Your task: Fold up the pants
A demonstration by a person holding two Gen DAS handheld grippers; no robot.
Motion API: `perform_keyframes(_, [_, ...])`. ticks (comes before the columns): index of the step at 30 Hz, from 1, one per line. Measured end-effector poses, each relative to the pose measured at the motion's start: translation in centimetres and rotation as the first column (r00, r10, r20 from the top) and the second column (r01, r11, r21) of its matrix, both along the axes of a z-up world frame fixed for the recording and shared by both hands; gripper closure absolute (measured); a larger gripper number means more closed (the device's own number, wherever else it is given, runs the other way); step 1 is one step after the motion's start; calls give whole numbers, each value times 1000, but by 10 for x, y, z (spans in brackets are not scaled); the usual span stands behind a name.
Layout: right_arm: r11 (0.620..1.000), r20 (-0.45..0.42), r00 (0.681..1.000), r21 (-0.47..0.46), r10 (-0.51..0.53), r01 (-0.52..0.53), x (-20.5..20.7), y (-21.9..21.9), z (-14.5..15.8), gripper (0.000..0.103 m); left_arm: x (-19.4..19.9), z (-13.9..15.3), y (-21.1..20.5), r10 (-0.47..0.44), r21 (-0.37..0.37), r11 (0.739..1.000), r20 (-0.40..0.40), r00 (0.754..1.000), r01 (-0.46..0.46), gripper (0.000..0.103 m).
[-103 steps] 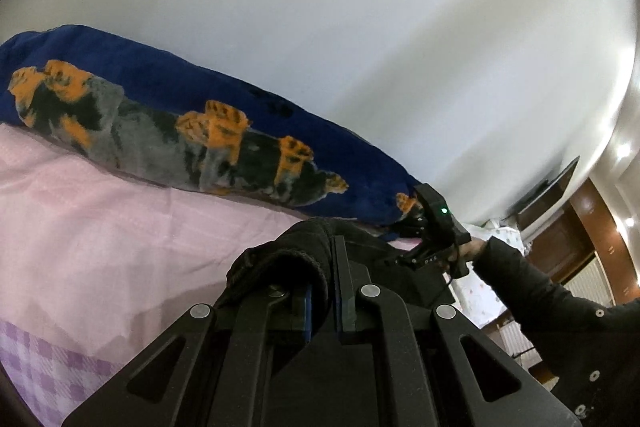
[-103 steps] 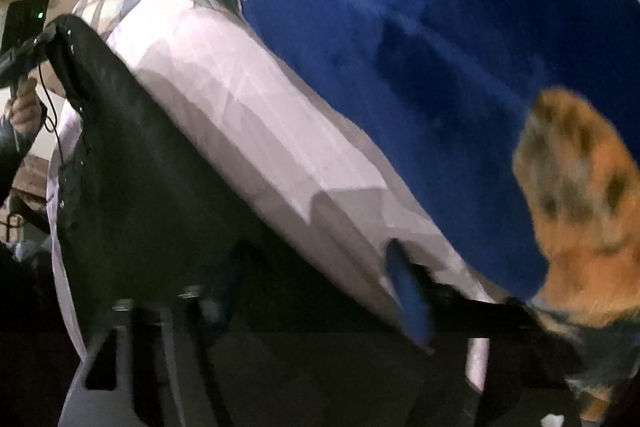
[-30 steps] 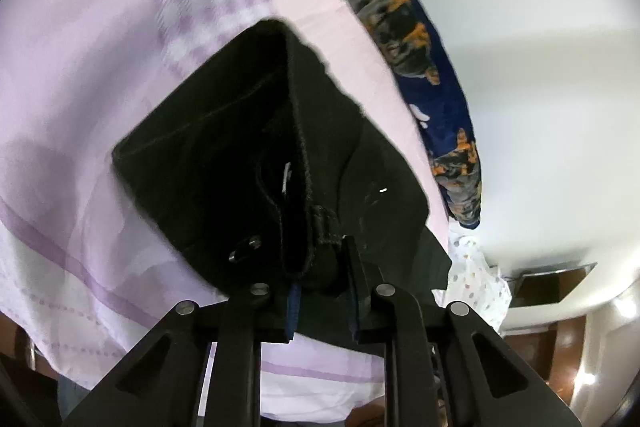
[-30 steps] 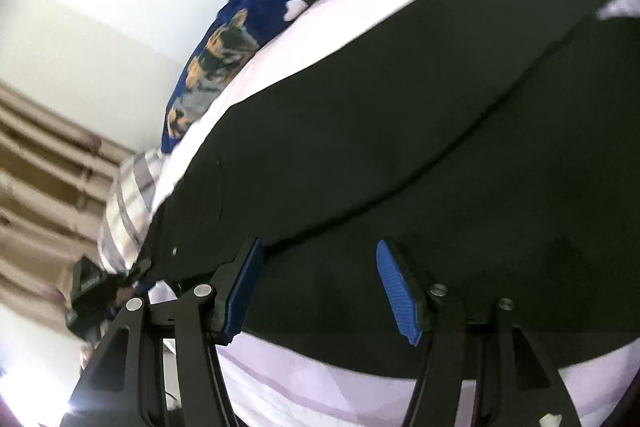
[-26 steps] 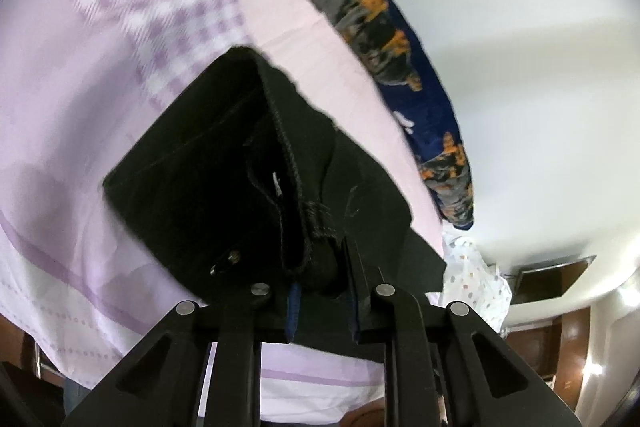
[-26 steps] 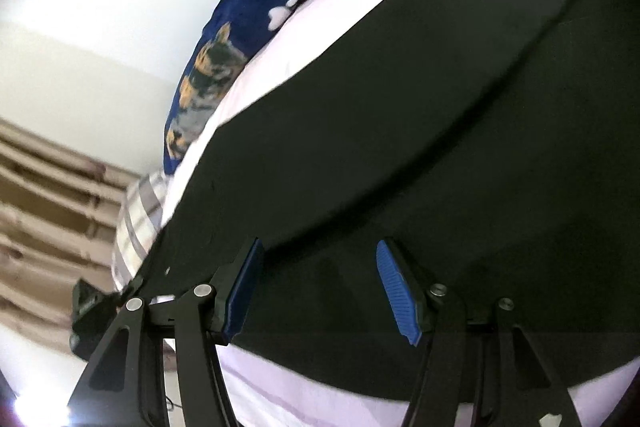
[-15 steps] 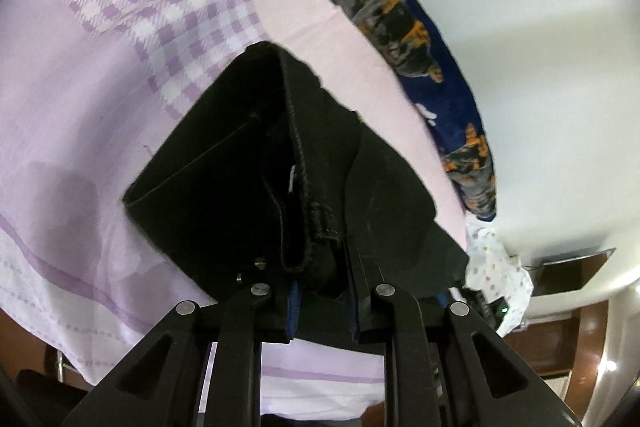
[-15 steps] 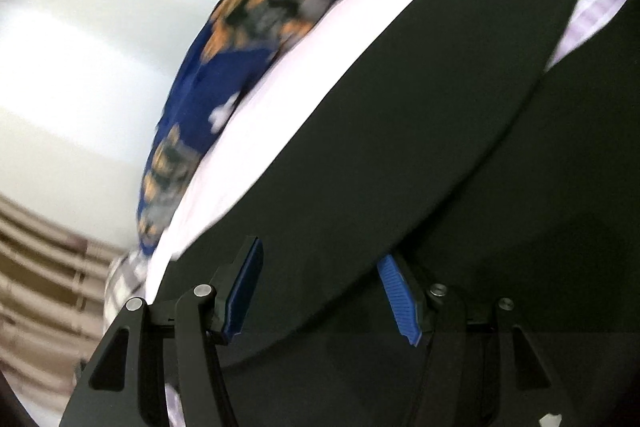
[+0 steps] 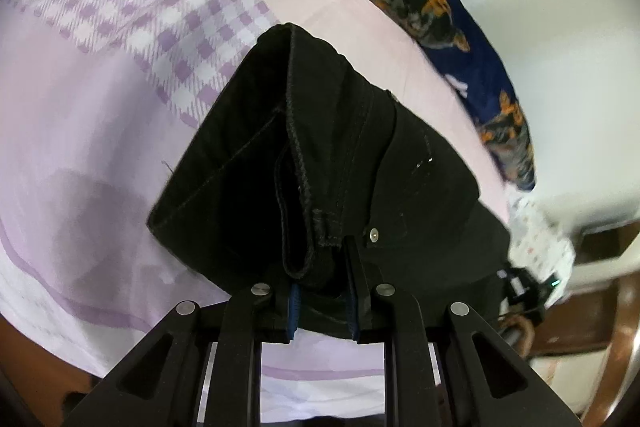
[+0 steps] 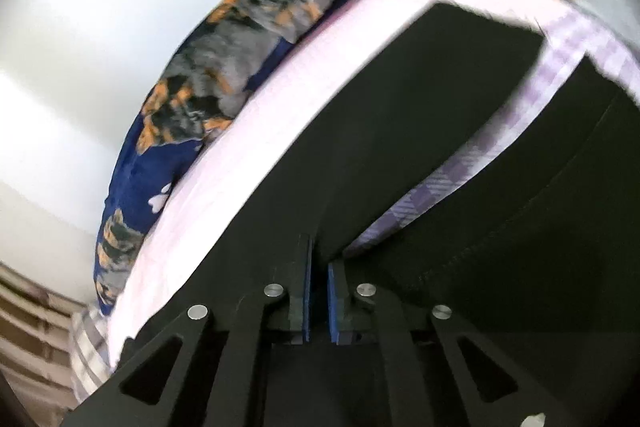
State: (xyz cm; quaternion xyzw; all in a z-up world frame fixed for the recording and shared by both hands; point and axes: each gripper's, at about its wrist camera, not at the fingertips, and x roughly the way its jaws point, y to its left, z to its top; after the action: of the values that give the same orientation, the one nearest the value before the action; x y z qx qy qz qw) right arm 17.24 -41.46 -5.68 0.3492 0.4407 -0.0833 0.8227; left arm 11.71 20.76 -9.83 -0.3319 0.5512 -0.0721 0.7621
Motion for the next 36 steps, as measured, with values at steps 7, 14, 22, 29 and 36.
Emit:
perform_keyframes(7, [986, 47, 997, -157, 56, -48, -49, 25, 61, 98, 8, 7, 4, -185, 91, 979, 32, 982, 181, 84])
perform_keyframes(14, [980, -11, 998, -190, 64, -65, -103, 45, 74, 98, 12, 5, 5, -309, 178, 938, 31, 951, 299, 84])
perform_keyframes(22, [988, -131, 990, -139, 46, -64, -126, 46, 27, 98, 11, -3, 4, -361, 276, 900, 40, 932, 337, 83])
perform_keyframes(29, [1000, -127, 992, -3, 12, -13, -138, 33, -1, 92, 2, 4, -6, -356, 367, 872, 19, 934, 325, 72])
perform_keyframes(36, [981, -40, 998, 188, -48, 54, -148, 13, -10, 63, -27, 28, 3, -310, 410, 868, 5, 951, 281, 52])
